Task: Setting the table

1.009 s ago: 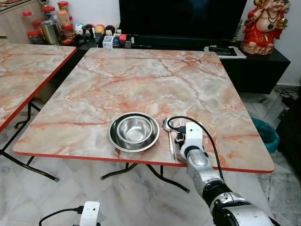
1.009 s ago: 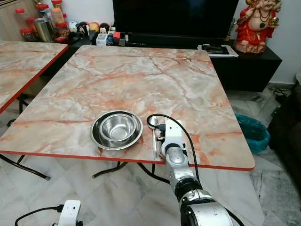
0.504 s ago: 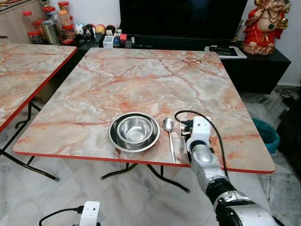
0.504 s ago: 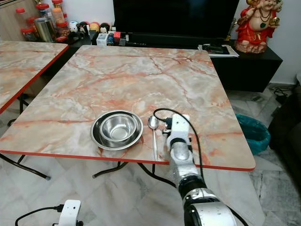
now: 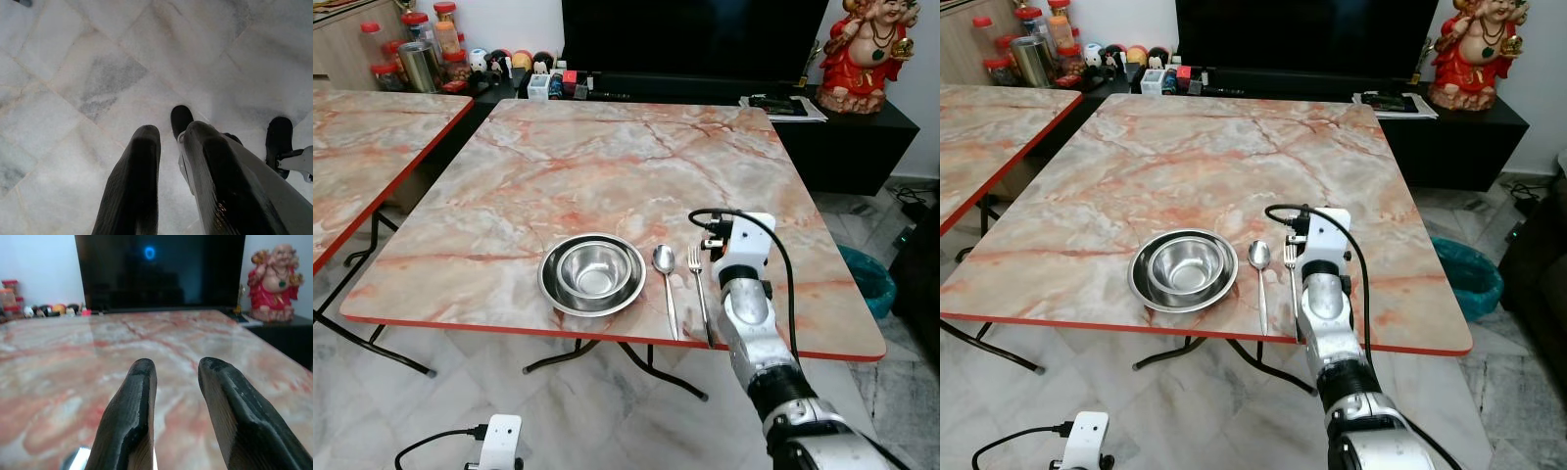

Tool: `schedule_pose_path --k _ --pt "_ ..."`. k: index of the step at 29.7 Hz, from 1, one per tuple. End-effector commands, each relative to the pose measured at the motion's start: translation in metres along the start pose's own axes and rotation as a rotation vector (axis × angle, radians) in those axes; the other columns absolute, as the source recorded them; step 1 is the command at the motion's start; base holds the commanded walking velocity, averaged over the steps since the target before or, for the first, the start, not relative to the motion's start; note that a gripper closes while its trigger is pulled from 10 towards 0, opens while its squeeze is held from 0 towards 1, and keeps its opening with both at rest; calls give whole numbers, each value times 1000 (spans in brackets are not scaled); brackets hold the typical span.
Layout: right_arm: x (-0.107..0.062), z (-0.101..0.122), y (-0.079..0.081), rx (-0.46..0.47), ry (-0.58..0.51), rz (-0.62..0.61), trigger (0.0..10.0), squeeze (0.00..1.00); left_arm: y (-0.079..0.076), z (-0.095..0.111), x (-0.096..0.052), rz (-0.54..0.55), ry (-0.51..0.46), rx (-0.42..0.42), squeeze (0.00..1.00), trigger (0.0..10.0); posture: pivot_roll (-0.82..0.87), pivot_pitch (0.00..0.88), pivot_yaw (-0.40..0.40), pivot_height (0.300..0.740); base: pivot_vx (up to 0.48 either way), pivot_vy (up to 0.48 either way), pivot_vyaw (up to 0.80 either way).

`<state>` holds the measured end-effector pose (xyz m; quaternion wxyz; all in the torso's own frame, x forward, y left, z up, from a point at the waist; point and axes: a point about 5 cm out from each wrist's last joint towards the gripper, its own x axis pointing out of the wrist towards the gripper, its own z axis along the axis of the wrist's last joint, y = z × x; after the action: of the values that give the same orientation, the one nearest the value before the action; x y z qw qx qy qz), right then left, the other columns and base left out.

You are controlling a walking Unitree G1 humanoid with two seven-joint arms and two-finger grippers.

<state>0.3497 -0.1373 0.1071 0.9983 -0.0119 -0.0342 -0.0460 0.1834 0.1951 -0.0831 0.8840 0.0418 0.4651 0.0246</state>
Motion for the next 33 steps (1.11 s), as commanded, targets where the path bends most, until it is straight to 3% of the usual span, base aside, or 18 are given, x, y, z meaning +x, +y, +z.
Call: schedule_pose_path --k 1,4,6,12,25,33 --pt "0 7 -2 5 -33 -1 10000 0 1 1 0 6 0 -9 0 10000 1 0 -14 736 0 0 0" --pt "0 7 -2 6 -34 -1 10000 0 1 1 0 6 0 -8 0 10000 1 0 -14 736 0 0 0" --pt "-6 13 -13 14 -89 -28 10000 0 0 -4 0 -2 20 16 0 10000 -16 0 -5 736 0 0 0" --pt "-5 19 -22 9 -111 -52 10000 0 -1 -2 0 -11 19 31 0 10000 -19 0 -2 736 0 0 0" --pt "-10 19 -16 24 -99 -39 10000 0 1 -3 0 -10 22 45 0 10000 -15 0 -5 736 0 0 0" --pt "-9 20 -16 22 -89 -40 10000 0 2 -1 0 -7 18 43 0 10000 -9 0 -5 736 0 246 0"
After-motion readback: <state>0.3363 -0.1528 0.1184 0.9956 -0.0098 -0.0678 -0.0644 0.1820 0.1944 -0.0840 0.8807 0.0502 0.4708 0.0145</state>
